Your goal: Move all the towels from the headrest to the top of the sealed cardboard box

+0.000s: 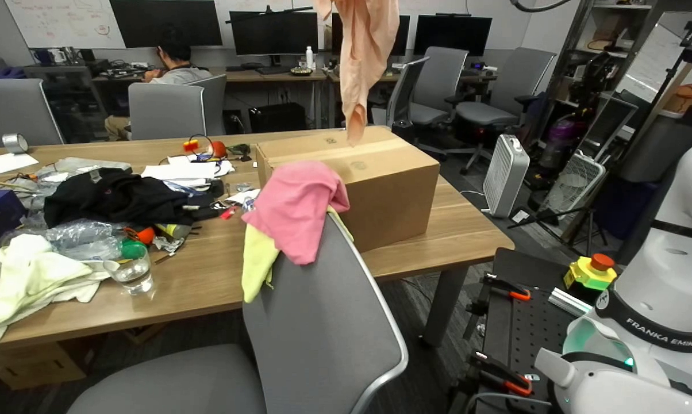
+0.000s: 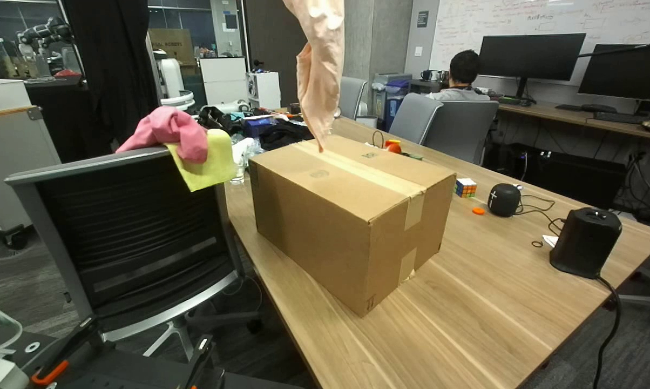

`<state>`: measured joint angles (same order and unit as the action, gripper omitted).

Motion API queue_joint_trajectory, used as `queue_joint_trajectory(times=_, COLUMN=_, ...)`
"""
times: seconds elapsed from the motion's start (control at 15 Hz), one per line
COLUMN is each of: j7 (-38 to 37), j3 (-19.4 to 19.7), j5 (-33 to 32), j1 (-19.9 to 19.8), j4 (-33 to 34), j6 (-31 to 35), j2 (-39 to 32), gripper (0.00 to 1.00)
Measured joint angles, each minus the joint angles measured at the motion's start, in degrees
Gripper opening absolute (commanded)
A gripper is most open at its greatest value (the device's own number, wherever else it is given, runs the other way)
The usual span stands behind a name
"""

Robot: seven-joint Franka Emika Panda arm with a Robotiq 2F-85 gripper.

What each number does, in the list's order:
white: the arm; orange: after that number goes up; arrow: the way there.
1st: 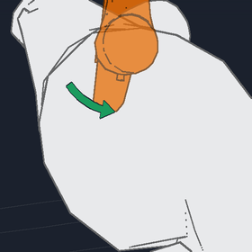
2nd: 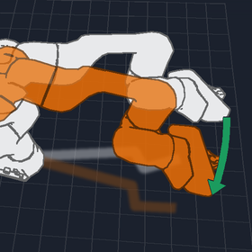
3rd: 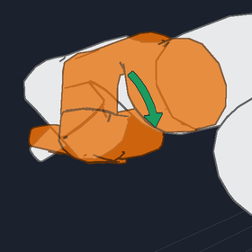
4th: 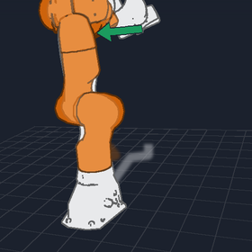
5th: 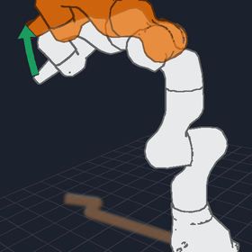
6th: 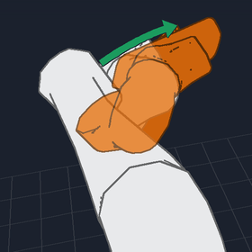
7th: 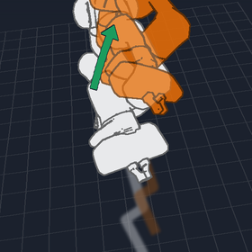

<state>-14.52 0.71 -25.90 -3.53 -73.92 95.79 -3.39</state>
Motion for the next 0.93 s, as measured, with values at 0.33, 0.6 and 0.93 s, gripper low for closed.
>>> queue_joint_trajectory(times=0.33, j7=-1.8, j3=1.1, j5=-2.1, j1=-1.1, j4=-0.3, j6=0.0, j2=-3.3, gripper=0.03)
queue_joint_trajectory(times=0.6, j7=-2.6, j3=1.3, j5=-3.3, j1=-1.2, j4=-0.4, j6=0.0, j2=-5.5, gripper=0.03)
queue_joint_trajectory(times=0.93, j7=-4.7, j3=1.4, j5=-5.2, j1=-1.3, j4=-0.4, j6=-1.0, j2=-6.3, gripper=0.42)
